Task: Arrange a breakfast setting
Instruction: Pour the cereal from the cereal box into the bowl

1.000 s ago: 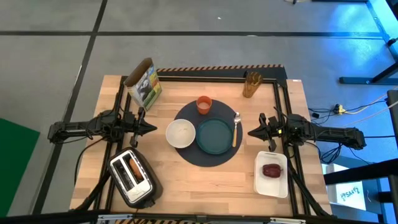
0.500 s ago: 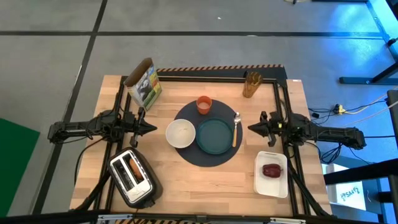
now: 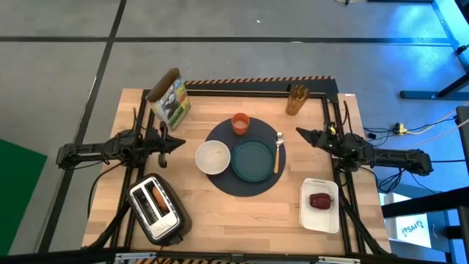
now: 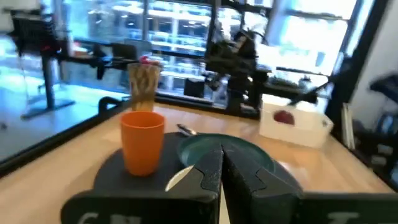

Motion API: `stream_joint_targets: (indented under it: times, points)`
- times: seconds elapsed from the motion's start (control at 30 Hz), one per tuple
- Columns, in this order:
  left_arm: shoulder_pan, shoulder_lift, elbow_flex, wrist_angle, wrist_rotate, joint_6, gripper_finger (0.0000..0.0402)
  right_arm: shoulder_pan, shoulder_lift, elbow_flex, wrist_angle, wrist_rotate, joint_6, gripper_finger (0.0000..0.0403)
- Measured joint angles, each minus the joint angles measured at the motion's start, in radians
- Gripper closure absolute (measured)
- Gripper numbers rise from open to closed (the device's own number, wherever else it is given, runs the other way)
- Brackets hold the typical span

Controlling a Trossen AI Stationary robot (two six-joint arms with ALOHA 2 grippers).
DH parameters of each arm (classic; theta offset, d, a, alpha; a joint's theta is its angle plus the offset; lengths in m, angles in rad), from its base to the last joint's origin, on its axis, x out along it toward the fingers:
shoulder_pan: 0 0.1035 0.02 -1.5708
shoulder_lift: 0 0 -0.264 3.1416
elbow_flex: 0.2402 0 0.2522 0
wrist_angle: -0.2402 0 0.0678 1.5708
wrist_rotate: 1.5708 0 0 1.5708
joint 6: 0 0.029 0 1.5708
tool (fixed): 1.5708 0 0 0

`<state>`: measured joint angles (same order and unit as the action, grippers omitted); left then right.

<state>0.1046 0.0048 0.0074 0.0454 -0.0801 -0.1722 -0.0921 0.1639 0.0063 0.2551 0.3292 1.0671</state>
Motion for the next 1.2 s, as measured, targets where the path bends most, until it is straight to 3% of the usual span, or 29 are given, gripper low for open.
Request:
stream_joint_targets:
  times: [0.17, 0.37, 0.53, 0.73, 0.93, 1.07, 1.2]
  points:
    - [0.000, 0.000, 0.000, 0.100, 0.011, -0.407, 0.0401, 0.001, 0.024, 0.019, 0.070, -0.020, 0.000, 0.0382]
    - [0.000, 0.000, 0.001, 0.216, -0.020, -0.505, 0.0401, 0.001, 0.075, 0.093, 0.057, 0.058, -0.139, 0.0333]
    - [-0.020, 0.031, 0.128, 0.183, 0.064, -0.450, 0.0401, 0.000, 0.131, 0.108, 0.058, 0.114, -0.185, 0.0273]
    - [-0.052, 0.168, 0.480, -0.142, -0.095, -0.210, 0.0401, 0.000, 0.194, 0.109, 0.055, 0.135, -0.181, 0.0199]
    - [-0.051, 0.356, 0.756, -0.608, -0.282, -0.159, 0.0398, 0.000, 0.249, 0.109, 0.056, 0.177, -0.179, 0.0138]
    - [-0.051, 0.446, 0.821, -0.846, -0.319, -0.392, 0.0358, 0.000, 0.282, 0.110, 0.056, 0.188, -0.179, 0.0113]
    - [-0.051, 0.500, 0.816, -1.072, -0.286, -0.638, 0.0296, 0.000, 0.300, 0.110, 0.057, 0.216, -0.180, 0.0105]
